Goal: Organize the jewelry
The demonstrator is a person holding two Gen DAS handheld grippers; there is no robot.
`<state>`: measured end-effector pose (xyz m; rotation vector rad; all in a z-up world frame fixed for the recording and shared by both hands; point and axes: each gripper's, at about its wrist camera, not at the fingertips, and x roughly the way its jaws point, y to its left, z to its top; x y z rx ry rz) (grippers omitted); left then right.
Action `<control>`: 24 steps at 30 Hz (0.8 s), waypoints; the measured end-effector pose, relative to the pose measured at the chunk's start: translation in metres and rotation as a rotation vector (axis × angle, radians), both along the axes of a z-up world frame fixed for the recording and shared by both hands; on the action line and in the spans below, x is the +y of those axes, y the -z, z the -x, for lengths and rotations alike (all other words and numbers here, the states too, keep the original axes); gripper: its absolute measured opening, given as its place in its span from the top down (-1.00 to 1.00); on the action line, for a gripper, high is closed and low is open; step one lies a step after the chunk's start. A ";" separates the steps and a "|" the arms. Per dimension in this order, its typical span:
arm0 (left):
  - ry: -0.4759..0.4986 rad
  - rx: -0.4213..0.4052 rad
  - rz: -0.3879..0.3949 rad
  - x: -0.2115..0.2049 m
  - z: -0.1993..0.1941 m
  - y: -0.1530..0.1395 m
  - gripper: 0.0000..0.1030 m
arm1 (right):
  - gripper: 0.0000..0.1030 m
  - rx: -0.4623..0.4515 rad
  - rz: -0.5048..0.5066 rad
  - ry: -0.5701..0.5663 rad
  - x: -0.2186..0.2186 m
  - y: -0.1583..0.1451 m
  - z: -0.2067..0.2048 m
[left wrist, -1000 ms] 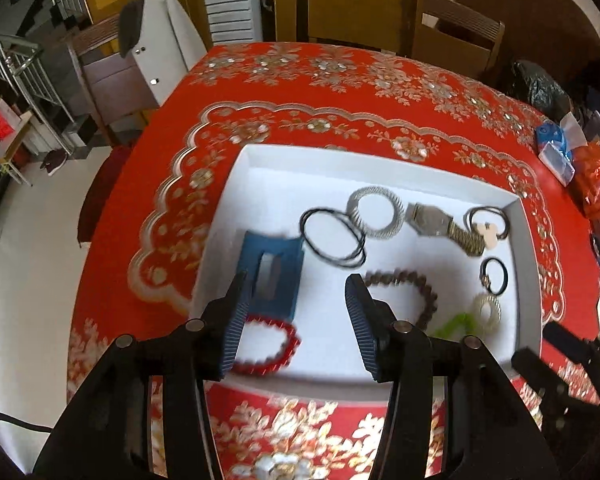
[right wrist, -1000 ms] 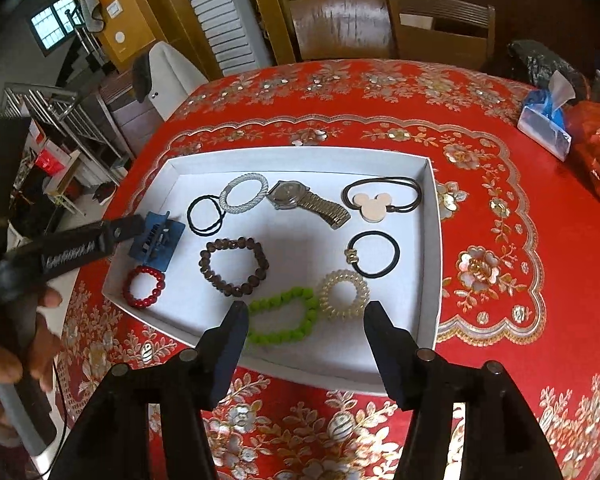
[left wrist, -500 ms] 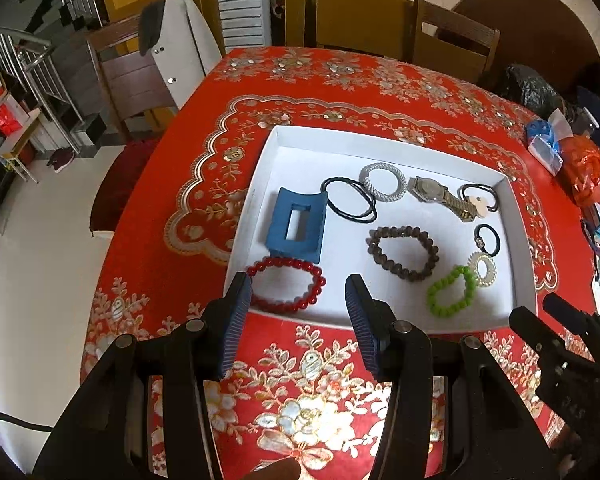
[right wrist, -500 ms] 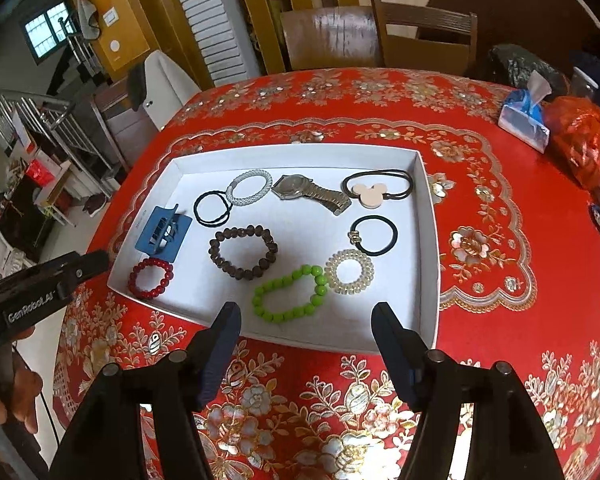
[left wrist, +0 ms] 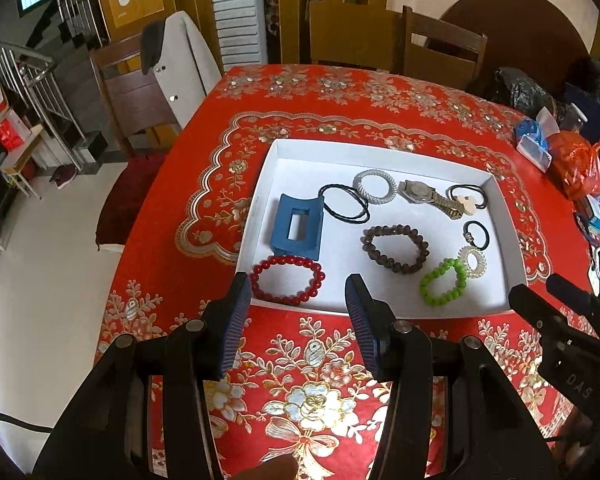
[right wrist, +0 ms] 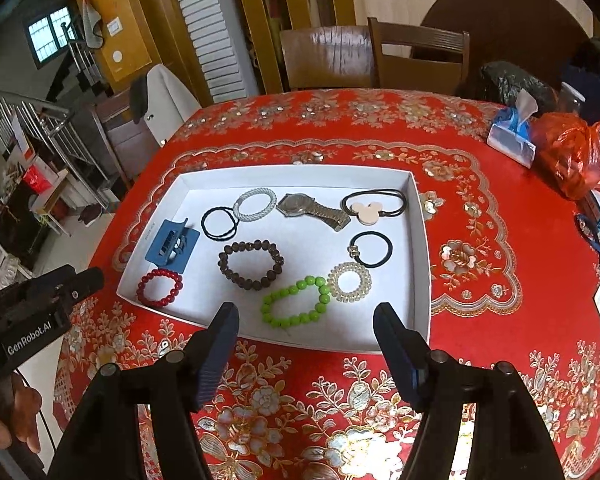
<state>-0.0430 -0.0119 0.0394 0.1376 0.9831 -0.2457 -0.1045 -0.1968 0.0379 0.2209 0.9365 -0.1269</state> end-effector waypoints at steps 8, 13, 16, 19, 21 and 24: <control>-0.001 -0.011 -0.004 -0.001 0.001 -0.002 0.06 | -0.32 -0.009 0.007 -0.009 0.003 -0.004 -0.002; 0.000 -0.012 -0.004 0.000 0.002 -0.001 0.06 | -0.32 -0.007 0.004 -0.016 0.004 -0.004 -0.004; -0.001 -0.006 0.001 0.000 0.001 -0.001 0.06 | -0.32 -0.006 0.006 -0.018 0.004 -0.004 -0.005; -0.001 -0.007 0.003 0.000 0.000 -0.002 0.06 | -0.32 -0.005 0.006 -0.019 0.003 -0.004 -0.005; 0.002 -0.009 0.003 0.000 0.000 -0.002 0.06 | -0.32 -0.002 0.004 -0.019 0.003 -0.003 -0.005; 0.001 -0.012 -0.001 -0.001 -0.001 -0.001 0.06 | -0.32 0.000 0.000 -0.019 0.001 -0.002 -0.005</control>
